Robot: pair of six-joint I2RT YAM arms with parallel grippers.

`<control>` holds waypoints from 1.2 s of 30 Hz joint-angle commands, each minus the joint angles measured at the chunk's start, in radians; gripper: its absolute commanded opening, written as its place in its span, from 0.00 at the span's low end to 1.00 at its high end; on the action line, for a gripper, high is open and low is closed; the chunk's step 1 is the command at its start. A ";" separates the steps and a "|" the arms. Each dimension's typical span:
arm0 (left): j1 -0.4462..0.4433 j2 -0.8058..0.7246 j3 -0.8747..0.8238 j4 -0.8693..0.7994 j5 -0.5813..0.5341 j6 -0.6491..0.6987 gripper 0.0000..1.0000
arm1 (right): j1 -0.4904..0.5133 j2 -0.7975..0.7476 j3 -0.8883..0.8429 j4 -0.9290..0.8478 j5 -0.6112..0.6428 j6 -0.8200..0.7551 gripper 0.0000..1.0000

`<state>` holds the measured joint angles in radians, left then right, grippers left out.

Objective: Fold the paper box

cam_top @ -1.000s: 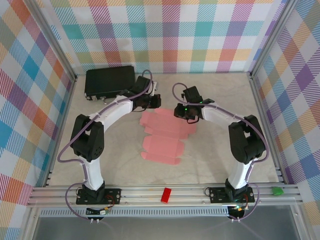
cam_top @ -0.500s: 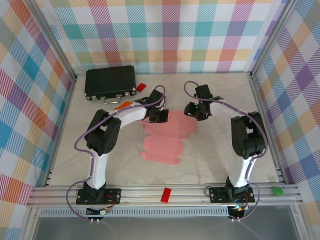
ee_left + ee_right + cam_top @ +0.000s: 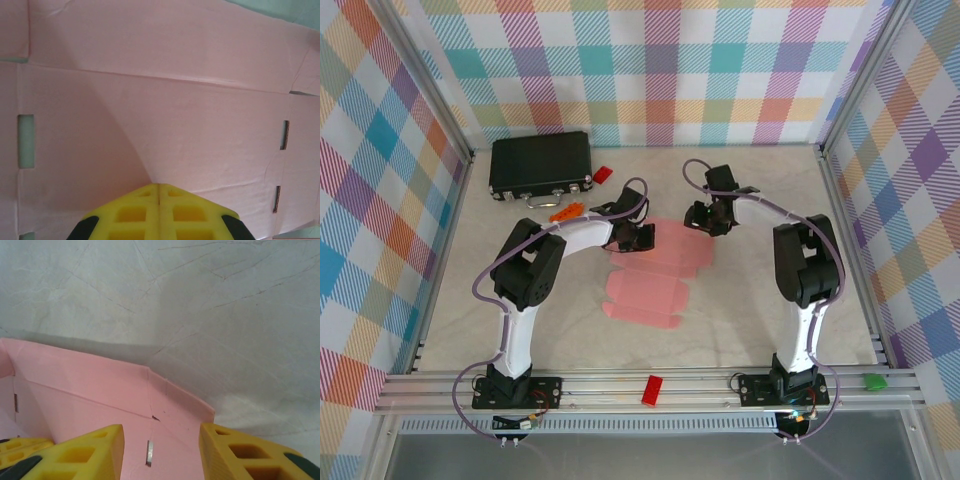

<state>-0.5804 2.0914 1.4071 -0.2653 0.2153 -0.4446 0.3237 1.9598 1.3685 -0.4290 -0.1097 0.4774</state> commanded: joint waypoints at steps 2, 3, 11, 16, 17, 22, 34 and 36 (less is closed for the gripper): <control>-0.004 0.016 -0.044 -0.026 -0.029 -0.023 0.00 | 0.000 0.024 0.033 -0.036 -0.011 -0.019 0.44; -0.004 0.018 -0.045 -0.026 -0.028 -0.025 0.00 | 0.000 0.024 0.035 -0.036 -0.014 -0.020 0.44; -0.004 0.021 -0.048 -0.028 -0.036 -0.030 0.00 | 0.000 -0.026 0.023 -0.034 0.033 -0.035 0.45; -0.004 0.023 -0.050 -0.029 -0.037 -0.034 0.00 | 0.001 -0.047 0.011 -0.045 0.117 -0.030 0.45; -0.004 0.023 -0.052 -0.028 -0.037 -0.032 0.00 | 0.000 -0.047 0.008 -0.045 0.126 -0.027 0.45; -0.004 0.024 -0.056 -0.025 -0.036 -0.035 0.00 | 0.000 -0.009 0.033 -0.055 0.101 -0.037 0.45; -0.004 0.025 -0.067 -0.022 -0.028 -0.037 0.00 | 0.000 0.044 0.079 -0.044 -0.002 -0.047 0.45; -0.004 0.024 -0.069 -0.022 -0.027 -0.038 0.00 | 0.001 0.047 0.080 -0.045 -0.005 -0.045 0.45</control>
<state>-0.5804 2.0903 1.3869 -0.2199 0.2153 -0.4786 0.3218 1.9842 1.4189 -0.4576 -0.0757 0.4507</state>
